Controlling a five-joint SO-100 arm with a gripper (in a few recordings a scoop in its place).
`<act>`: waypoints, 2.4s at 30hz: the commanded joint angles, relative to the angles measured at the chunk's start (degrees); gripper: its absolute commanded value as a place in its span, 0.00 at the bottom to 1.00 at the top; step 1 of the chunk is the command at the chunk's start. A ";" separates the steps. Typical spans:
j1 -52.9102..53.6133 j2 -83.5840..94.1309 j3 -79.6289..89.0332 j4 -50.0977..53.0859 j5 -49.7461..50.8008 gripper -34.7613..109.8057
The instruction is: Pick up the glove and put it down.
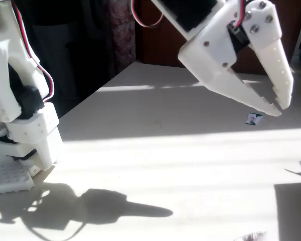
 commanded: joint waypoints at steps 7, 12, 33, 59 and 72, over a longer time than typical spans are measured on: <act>1.05 32.43 34.37 -3.43 -0.26 0.25; 1.05 46.76 49.31 -2.81 0.09 0.25; 1.05 81.04 77.26 -2.64 0.26 0.24; 1.05 83.14 78.31 13.89 0.00 0.24; 0.97 83.23 77.17 19.42 -0.26 0.24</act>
